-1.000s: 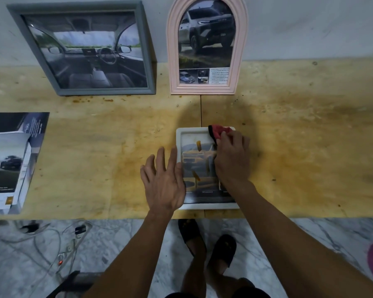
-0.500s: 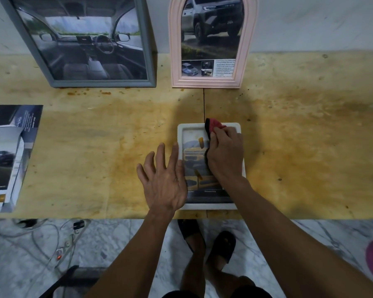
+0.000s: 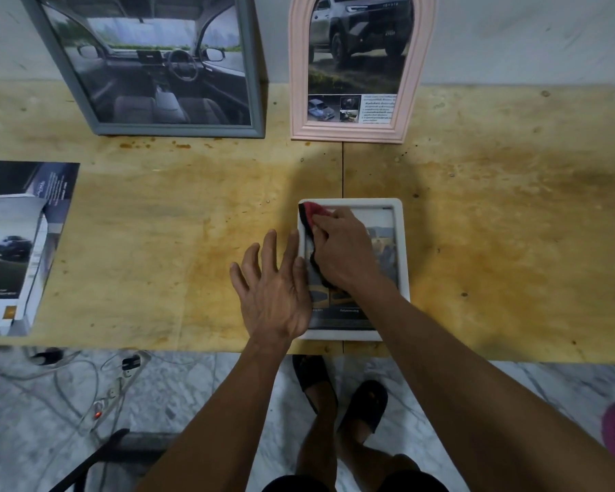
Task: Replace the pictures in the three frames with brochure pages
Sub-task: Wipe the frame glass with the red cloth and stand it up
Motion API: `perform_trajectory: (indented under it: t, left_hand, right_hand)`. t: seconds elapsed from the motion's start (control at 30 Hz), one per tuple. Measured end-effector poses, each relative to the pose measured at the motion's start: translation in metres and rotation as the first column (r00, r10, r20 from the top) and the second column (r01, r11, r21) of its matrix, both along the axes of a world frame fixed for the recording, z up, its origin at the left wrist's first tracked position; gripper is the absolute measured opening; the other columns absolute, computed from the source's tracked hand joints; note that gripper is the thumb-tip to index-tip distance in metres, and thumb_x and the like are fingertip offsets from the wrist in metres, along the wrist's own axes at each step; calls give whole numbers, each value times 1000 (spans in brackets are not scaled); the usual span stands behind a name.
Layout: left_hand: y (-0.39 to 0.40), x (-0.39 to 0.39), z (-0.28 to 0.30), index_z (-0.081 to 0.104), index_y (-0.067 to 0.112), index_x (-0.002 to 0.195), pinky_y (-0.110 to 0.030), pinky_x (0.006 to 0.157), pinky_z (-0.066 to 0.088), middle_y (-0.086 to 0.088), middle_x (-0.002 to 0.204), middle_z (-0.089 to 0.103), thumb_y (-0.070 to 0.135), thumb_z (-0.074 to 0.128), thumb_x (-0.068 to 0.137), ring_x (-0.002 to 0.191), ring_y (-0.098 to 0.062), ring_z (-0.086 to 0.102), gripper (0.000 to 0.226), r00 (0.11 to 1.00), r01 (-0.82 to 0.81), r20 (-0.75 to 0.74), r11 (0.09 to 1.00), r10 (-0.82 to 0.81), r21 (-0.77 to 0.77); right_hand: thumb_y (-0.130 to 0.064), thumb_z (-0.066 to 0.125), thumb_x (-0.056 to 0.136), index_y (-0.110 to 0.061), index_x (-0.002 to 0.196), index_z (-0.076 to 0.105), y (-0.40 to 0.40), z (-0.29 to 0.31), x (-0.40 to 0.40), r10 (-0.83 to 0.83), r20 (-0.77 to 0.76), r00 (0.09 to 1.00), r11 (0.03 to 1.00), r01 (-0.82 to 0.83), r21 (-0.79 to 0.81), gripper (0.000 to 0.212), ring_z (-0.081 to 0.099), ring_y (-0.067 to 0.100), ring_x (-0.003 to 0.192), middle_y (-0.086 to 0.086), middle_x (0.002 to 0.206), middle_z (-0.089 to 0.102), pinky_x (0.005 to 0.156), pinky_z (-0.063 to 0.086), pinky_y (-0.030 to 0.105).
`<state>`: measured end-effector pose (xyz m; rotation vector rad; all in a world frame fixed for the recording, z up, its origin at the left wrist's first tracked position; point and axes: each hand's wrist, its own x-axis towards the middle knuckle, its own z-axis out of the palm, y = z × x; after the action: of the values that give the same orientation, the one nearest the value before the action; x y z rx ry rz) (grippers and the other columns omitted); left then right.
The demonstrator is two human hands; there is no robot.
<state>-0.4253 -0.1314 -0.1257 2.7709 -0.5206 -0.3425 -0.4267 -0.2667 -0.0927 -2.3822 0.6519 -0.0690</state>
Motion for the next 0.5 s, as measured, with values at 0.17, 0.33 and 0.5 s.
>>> perform_trajectory:
  t: [0.17, 0.33, 0.5]
  left_hand:
    - [0, -1, 1, 20, 42, 155, -56, 118, 8, 6, 164, 17, 46, 7, 105, 147, -26, 15, 52, 1000, -2, 19, 1000, 1, 6]
    - [1, -1, 1, 22, 42, 154, -56, 119, 7, 7, 164, 16, 44, 8, 105, 147, -24, 13, 50, 1000, -7, 10, 1000, 7, 2]
    - [1, -1, 4, 18, 43, 155, -56, 119, 6, 6, 164, 16, 46, 5, 105, 148, -25, 11, 51, 1000, -8, 1, 1000, 8, -24]
  right_hand:
    - [-20, 40, 102, -6, 110, 66, 5, 9, -17, 139, -97, 986, 990, -136, 34, 31, 53, 23, 88, 11, 103, 53, 77, 44, 34]
    - [-13, 47, 99, -4, 112, 68, 9, 14, -42, 268, -131, 954, 963, -262, 65, 26, 55, 26, 92, 12, 107, 57, 82, 46, 35]
    - [-8, 58, 91, -6, 103, 74, 8, 13, -62, 396, -128, 909, 918, -392, 57, 20, 55, 24, 95, 10, 106, 64, 81, 47, 34]
